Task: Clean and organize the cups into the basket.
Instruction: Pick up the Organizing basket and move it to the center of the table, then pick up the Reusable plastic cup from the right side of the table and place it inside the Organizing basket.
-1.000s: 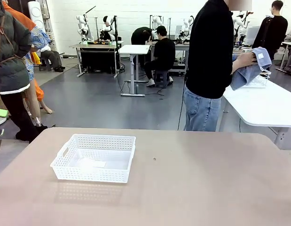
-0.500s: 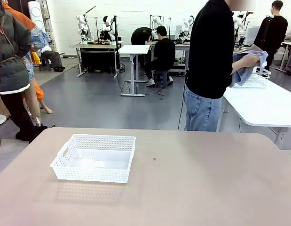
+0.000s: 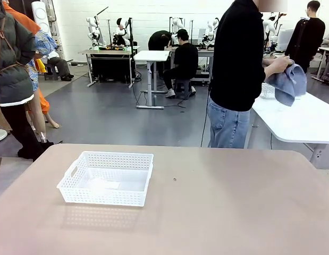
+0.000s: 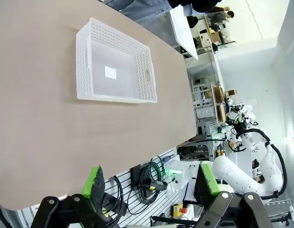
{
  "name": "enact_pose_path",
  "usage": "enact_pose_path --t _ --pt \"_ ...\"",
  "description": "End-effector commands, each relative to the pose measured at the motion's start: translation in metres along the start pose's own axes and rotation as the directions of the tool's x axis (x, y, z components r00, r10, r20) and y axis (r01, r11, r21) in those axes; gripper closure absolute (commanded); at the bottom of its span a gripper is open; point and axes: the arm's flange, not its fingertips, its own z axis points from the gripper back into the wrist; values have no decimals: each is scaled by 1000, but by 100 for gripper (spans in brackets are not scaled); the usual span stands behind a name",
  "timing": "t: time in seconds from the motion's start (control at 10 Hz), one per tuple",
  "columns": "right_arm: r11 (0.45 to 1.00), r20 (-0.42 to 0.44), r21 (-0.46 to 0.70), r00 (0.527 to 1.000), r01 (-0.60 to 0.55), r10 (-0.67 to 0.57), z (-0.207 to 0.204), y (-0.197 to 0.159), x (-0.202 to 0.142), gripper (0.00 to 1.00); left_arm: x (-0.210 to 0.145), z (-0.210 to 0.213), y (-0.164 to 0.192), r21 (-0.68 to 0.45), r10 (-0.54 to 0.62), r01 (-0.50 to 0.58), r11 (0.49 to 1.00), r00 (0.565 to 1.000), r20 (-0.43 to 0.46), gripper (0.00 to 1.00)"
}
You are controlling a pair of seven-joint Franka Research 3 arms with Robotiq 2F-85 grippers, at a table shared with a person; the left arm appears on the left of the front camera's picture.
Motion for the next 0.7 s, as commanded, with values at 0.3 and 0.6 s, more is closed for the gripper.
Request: enact_pose_path --t 0.3,0.6 --pt "1000 -30 -3 999 12 -12 -6 -2 0 0 1 -2 0 -13 -8 8 1000 1000 -8 0" --pt "1000 -30 -3 999 12 -12 -6 -2 0 0 1 -2 0 -13 -8 8 1000 1000 -8 0"
